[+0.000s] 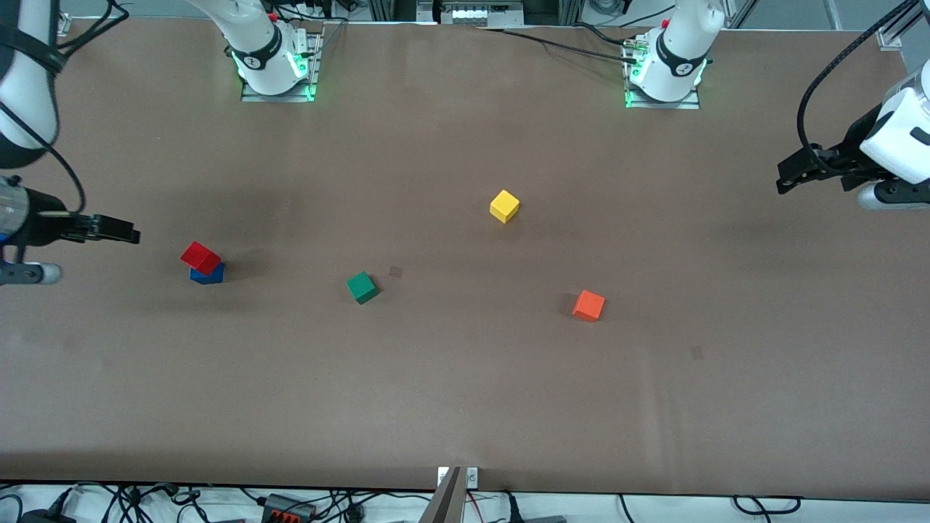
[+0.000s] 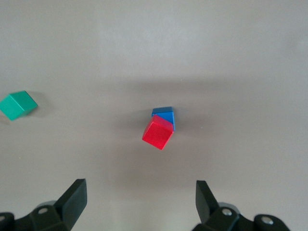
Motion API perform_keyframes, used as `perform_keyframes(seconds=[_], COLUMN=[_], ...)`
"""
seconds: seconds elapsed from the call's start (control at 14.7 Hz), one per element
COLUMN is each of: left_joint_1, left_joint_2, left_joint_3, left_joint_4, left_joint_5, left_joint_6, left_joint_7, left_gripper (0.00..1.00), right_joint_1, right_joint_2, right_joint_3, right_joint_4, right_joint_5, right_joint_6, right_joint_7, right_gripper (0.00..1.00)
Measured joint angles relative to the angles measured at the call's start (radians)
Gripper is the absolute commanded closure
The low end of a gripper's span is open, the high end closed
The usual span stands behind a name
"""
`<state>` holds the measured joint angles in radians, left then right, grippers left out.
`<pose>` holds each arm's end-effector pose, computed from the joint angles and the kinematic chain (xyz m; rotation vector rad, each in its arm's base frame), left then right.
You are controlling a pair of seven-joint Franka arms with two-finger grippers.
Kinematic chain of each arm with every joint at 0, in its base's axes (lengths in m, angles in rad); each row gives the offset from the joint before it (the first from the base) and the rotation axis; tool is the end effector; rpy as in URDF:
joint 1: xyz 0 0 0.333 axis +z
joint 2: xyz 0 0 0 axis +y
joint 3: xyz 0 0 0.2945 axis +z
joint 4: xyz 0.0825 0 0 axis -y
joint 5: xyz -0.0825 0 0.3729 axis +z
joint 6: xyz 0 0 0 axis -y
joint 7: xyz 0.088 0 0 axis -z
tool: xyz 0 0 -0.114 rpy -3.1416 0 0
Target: Pass red block to right arm, stack on blue
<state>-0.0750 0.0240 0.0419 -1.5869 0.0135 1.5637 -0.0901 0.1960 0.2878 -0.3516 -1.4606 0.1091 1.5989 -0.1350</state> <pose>0.5477 -0.0168 0.5749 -3.1221 -0.0887 0.0722 0.6096 -0.0594 0.4904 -3.1059 0.0373 0.2008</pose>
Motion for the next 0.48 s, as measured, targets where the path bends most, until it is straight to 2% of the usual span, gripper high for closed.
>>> perform_keyframes(seconds=[0.48], left_joint_1=[0.001], left_joint_2=[0.014], left_joint_3=[0.002], left_joint_4=[0.017], left_joint_5=[0.000], left_joint_6=[-0.001], left_joint_7=[0.001], left_gripper=[0.00], right_joint_1=[0.033], right_joint_2=[-0.033], right_joint_3=[0.007], right_joint_4=[0.040], right_joint_5=[0.003], right_joint_6=[-0.008], right_joint_7=[0.056], right_gripper=[0.00])
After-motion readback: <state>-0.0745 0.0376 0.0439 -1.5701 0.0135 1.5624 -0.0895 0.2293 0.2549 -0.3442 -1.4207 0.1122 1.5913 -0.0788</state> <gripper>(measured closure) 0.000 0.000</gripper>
